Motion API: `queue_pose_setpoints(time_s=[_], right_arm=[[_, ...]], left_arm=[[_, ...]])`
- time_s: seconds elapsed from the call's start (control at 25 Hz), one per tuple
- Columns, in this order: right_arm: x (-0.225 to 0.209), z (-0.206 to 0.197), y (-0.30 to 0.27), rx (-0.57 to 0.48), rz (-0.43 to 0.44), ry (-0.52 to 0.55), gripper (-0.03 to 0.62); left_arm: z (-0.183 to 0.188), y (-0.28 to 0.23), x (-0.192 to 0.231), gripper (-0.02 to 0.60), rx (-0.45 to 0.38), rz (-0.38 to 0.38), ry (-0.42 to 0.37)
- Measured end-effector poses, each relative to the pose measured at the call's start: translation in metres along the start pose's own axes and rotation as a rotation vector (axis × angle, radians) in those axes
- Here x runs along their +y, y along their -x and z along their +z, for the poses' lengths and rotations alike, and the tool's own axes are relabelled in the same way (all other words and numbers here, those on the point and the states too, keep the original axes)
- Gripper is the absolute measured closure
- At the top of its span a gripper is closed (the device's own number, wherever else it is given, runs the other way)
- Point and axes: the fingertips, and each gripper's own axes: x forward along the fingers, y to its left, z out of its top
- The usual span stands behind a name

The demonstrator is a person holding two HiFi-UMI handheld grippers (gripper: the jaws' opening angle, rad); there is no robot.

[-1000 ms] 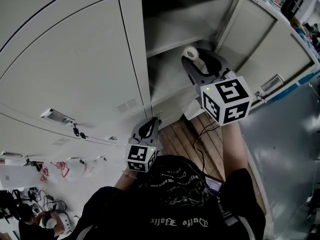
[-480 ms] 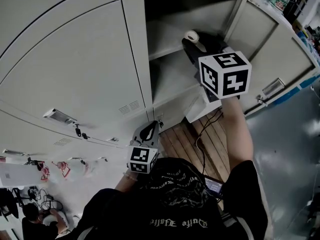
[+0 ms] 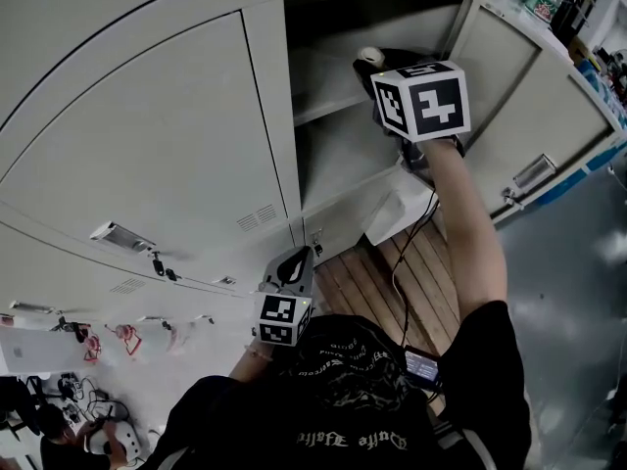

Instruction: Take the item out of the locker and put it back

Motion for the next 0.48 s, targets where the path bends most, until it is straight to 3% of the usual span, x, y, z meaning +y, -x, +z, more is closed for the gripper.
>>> queue_pose_setpoints(time_s=[0.48], right_arm=[[-0.014, -0.005, -0.026, 0.137, -0.025, -0.070, 0.419]], left_arm=[[-0.002, 0.001, 0.001, 0.574, 0.002, -0.002, -0.012]])
